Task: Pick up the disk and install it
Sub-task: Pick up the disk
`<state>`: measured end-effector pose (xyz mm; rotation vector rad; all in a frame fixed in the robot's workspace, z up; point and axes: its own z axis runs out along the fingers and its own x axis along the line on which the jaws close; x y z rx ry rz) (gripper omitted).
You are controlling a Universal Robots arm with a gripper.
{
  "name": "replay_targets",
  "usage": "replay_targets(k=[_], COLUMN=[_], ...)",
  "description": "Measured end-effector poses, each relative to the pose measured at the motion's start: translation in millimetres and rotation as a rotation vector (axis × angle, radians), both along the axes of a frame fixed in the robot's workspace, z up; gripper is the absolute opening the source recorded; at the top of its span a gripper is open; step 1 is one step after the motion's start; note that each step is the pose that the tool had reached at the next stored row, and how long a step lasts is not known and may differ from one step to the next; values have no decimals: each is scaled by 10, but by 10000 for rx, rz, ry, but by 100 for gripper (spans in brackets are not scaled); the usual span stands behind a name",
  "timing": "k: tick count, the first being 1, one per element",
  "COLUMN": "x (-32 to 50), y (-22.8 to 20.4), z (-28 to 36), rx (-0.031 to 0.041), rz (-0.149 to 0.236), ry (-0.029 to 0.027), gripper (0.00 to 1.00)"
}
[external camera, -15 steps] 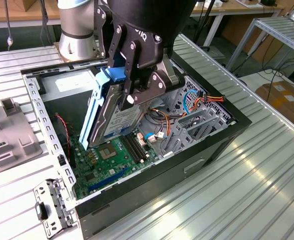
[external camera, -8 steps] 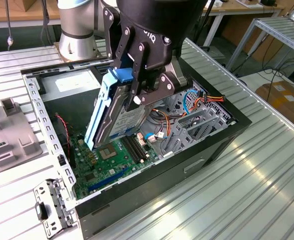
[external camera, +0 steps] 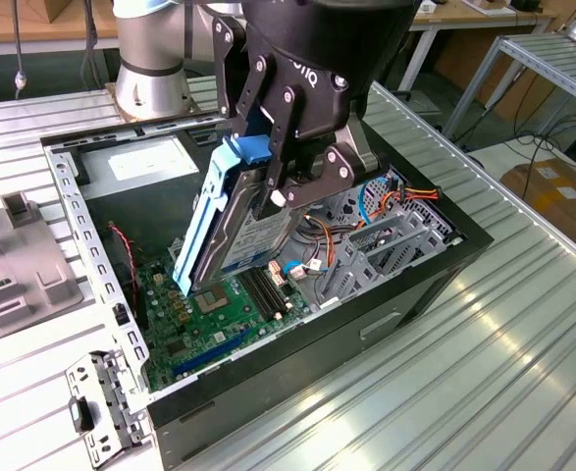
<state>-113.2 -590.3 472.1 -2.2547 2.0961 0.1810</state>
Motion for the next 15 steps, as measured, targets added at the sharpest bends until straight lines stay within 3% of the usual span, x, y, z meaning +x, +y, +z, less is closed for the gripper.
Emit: replay_targets(k=[13, 15], x=[102, 232], y=[-69, -163], z=[-3, -6], rx=[0, 0], rz=[0, 0], ry=[0, 1], gripper=[36, 36])
